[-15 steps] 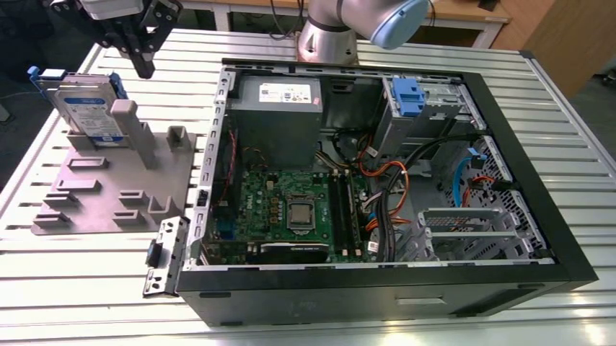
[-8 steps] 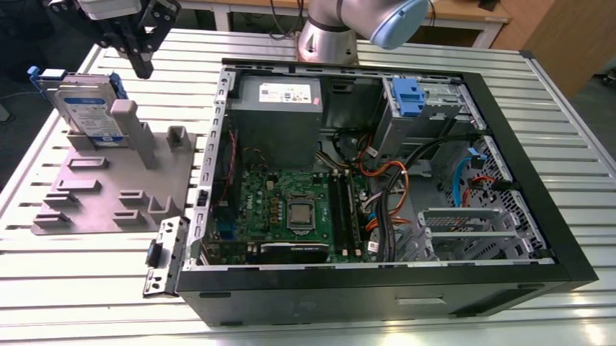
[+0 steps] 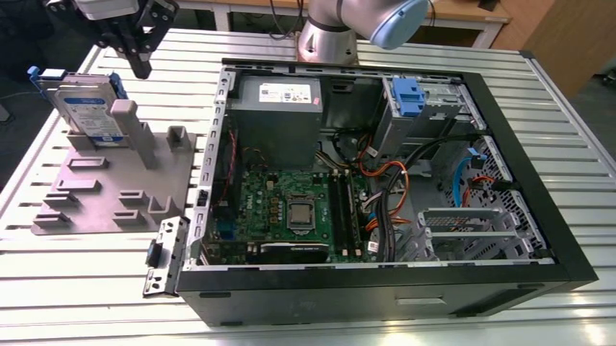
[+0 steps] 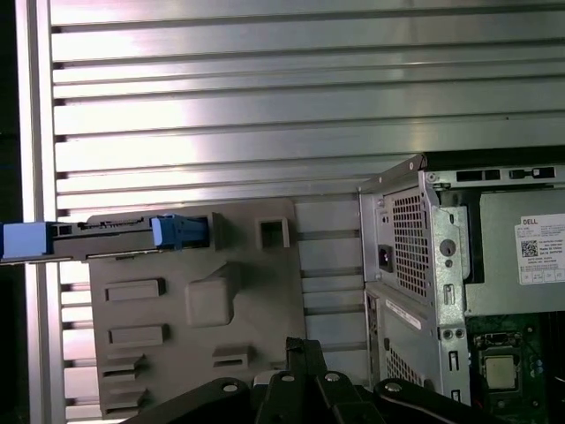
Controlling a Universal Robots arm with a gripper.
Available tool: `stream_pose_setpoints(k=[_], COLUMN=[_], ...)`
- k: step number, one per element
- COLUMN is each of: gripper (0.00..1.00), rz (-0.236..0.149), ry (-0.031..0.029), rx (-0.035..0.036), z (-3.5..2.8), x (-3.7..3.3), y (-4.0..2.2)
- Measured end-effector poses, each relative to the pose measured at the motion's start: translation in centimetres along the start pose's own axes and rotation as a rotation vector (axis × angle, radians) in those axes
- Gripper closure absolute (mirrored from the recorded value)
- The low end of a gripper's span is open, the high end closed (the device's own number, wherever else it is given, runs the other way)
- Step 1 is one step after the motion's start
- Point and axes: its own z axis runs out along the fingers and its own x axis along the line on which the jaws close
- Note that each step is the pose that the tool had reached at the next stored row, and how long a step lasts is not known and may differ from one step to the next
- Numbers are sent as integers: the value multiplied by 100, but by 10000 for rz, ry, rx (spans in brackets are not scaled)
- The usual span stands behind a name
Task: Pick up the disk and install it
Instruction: 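Reach for the disk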
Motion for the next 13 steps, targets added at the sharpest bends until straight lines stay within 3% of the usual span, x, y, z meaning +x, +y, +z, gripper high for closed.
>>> stream_pose_setpoints(k=[13], gripper=[89], rz=[0], ry=[0], rx=[0], z=[3], x=[31], y=[-2])
